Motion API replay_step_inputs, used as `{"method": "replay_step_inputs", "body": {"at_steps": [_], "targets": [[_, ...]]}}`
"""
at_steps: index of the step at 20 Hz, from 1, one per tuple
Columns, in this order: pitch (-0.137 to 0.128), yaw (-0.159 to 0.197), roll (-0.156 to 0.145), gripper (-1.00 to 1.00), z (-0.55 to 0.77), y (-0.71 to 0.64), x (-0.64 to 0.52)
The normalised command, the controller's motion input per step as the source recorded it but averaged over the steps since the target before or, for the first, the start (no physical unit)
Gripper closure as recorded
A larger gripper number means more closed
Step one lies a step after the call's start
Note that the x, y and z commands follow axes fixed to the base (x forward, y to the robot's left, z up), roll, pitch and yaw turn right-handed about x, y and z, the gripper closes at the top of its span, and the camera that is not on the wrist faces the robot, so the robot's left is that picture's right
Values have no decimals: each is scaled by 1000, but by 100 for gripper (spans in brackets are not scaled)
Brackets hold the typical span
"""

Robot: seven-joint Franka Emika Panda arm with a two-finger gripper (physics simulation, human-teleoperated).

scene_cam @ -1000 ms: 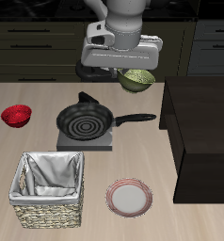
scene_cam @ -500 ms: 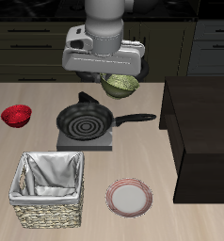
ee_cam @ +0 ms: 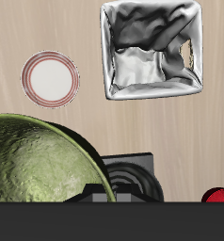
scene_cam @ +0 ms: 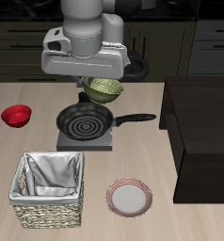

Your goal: Place the green bowl in the basket

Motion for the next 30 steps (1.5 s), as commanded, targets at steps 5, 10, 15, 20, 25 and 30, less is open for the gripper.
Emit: {"method": "replay_step_inputs", "body": {"at_steps": [5,10,15,20,25,30], "targets": [[-10,-18,-33,100,78,-382,299],[-23,4,1,100,92,-218,208],[-23,-2,14,100,85,-181,216],[-38,9,-11,100,115,-216,224],[-27,-4,-23,100,102,-312,264],[-8,24,20,100,9,-118,268]]}}
